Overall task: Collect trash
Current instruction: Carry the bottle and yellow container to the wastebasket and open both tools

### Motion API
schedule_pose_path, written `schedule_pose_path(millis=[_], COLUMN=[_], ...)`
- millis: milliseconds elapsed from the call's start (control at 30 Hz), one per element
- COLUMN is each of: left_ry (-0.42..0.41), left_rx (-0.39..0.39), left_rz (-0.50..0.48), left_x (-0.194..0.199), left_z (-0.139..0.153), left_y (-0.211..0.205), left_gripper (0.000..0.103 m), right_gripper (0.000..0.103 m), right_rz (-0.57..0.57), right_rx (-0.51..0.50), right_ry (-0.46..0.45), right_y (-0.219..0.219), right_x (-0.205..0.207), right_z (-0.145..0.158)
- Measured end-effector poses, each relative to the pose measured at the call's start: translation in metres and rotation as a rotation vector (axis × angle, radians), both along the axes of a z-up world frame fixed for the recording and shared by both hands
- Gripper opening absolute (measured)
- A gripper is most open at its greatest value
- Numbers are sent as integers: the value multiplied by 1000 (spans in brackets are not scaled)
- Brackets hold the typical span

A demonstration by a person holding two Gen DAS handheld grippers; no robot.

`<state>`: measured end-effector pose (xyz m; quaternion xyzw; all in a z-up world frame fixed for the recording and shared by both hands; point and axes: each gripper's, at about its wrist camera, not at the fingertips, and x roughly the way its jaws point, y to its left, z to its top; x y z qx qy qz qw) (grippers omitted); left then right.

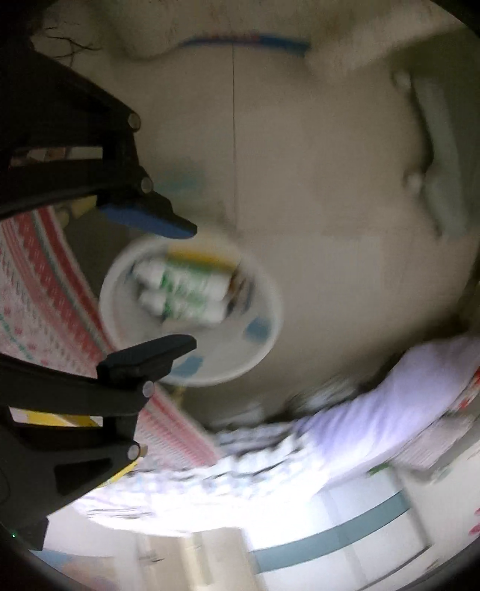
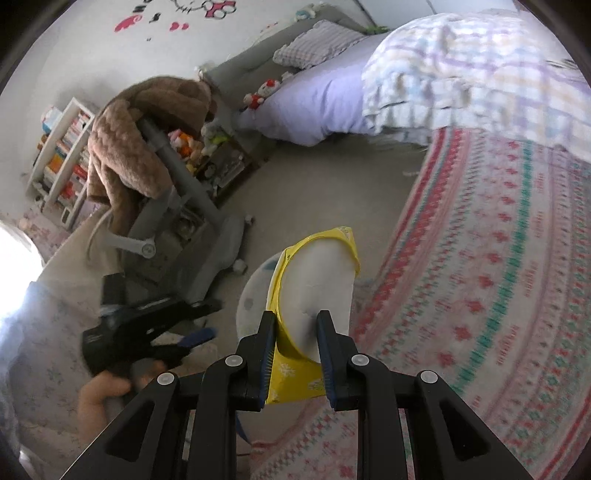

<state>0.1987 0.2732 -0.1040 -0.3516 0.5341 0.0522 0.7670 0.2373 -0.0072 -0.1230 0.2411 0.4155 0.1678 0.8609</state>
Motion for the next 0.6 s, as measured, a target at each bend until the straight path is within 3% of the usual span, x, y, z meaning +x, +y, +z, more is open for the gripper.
schedule_pose_path(millis=[100,200,400,600], left_ry=[1,-14,-32,-57], left_rx=[-2,20,32,74], left_rz=[75,90,62,1], left_x=[-8,-9,-6,-10], left_z=[3,8,12,23], left_y=[23,26,18,4], left_gripper=[57,57,57,57], right_gripper=[23,24,31,39], right_rz=[37,68,85,76], right_rx=[-28,-51,-130,-151], right_ry=[10,26,70,70], right_y=[26,51,86,77], right_x=[21,42,72,58], right_z=[-8,-17,-36,-35])
